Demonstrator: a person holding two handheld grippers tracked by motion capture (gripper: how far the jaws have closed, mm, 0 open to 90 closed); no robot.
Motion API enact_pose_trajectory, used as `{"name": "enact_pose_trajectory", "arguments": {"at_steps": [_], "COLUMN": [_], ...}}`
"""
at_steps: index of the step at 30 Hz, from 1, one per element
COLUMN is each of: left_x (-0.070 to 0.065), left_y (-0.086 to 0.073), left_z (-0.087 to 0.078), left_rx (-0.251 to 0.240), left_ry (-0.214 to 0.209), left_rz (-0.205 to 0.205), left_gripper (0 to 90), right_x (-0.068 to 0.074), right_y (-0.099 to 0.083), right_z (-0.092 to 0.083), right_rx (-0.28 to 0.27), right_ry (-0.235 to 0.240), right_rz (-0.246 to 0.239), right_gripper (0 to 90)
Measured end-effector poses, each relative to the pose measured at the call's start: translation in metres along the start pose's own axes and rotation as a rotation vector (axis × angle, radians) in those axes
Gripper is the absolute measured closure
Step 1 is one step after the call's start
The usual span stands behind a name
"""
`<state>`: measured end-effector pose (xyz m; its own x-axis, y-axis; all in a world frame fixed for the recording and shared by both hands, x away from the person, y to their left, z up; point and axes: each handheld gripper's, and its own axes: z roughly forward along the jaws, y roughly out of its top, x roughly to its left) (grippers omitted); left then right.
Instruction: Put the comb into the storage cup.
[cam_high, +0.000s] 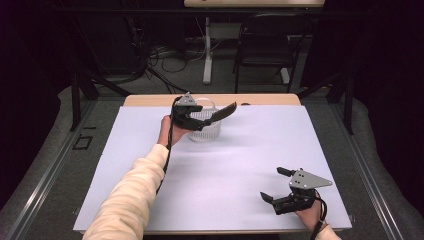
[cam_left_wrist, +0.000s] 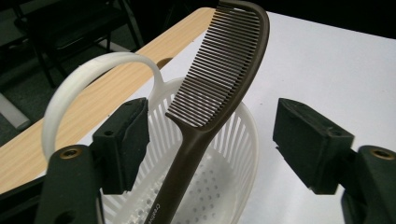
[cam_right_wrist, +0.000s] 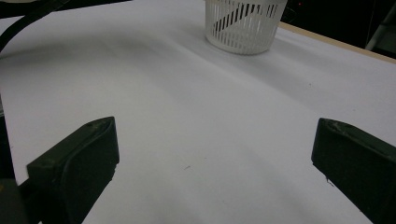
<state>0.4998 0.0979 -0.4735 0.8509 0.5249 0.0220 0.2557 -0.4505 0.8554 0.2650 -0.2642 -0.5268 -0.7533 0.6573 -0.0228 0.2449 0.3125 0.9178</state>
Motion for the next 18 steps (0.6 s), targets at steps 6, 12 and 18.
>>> {"name": "enact_pose_trajectory", "arguments": {"at_steps": [6,12,18], "left_x": [-0.004,-0.009,-0.011], "left_y": [0.004,0.009,0.012], "left_z": [-0.002,-0.006,-0.011], "left_rx": [0.03,0.052,0.061], "left_ry": [-0.002,0.015,0.005], "left_rz": [0.006,0.022,0.026], "left_gripper": [15.2,1.6,0.2], "right_x": [-0.001,0.0,0.0], "right_y": [0.0,0.0,0.0], "right_z": [0.0,-0.001,-0.001], "right_rx": [0.0,-0.003,-0.002], "right_ry": [-0.001,0.001,0.0], "right_rz": [-0.002,-0.005,0.0], "right_gripper": [0.5,0.5,0.5]}}
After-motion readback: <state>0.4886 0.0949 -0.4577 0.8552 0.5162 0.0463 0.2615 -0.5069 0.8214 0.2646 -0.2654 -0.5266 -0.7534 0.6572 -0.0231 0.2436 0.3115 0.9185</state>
